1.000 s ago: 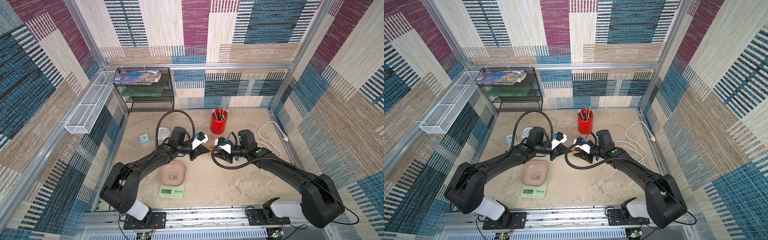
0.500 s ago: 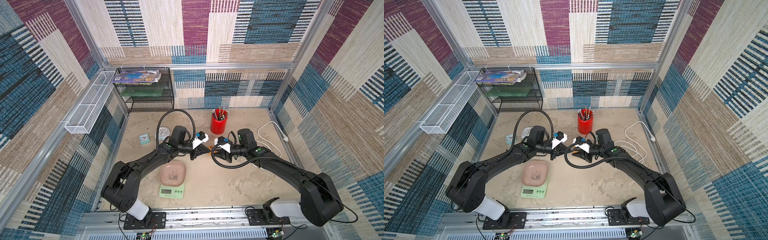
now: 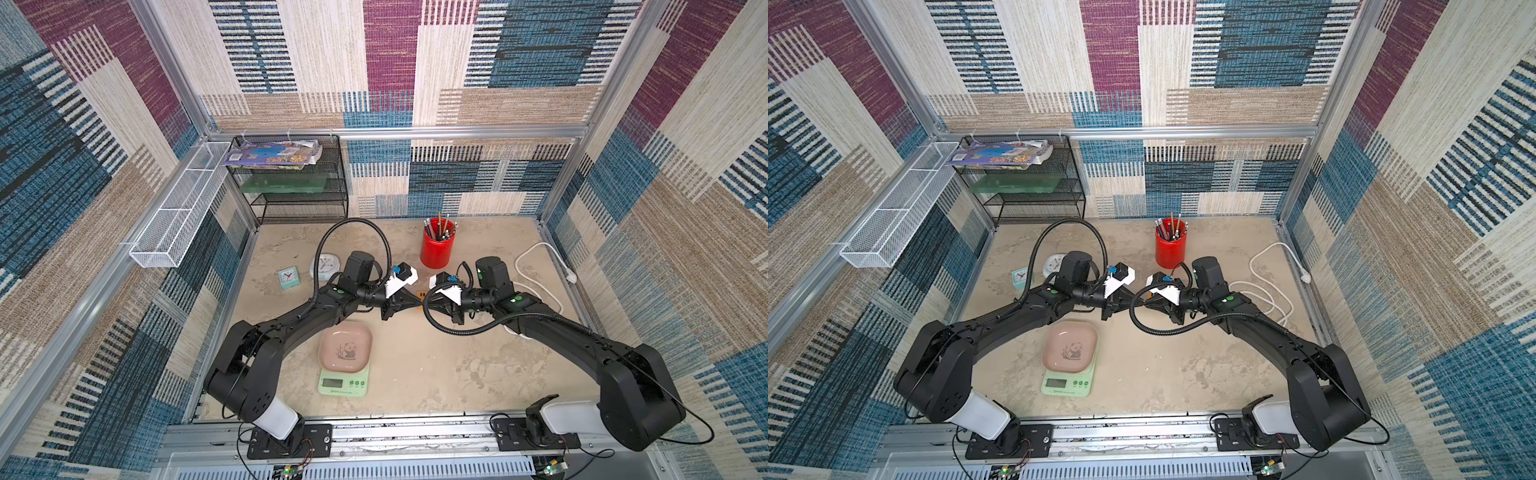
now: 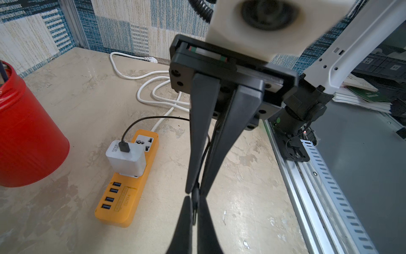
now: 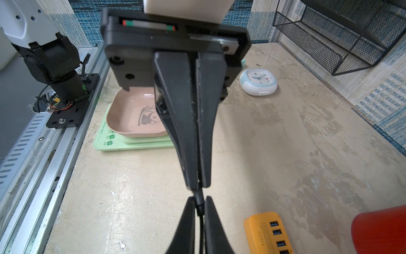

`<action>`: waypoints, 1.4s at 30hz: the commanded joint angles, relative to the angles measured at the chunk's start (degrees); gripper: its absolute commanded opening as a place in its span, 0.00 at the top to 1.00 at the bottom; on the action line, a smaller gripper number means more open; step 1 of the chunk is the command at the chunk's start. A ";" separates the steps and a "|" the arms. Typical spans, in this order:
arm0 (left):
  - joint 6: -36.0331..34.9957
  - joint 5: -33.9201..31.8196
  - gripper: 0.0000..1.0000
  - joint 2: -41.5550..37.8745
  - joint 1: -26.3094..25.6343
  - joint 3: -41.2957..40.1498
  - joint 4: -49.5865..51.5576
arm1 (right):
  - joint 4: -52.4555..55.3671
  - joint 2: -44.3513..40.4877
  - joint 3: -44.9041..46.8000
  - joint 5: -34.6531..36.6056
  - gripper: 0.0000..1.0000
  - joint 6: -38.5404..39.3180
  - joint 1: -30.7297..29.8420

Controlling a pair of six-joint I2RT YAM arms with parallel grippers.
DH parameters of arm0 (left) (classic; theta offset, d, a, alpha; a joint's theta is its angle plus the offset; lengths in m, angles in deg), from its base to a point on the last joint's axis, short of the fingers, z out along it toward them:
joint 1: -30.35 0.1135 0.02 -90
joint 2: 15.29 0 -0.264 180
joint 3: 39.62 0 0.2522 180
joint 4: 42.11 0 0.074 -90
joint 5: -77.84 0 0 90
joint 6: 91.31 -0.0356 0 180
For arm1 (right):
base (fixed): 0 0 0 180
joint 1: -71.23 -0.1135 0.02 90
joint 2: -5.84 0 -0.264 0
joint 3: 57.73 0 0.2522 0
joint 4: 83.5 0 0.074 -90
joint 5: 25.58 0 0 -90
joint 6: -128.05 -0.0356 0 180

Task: Charge the electronic scale
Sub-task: Pick up the charging cable from the center of the board, then pick up the electronic scale at the center of the board.

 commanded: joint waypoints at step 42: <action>60.15 -77.65 0.18 -41.25 0.41 -21.05 45.39 | 1.99 9.27 -8.18 3.38 1.00 -16.91 -1.14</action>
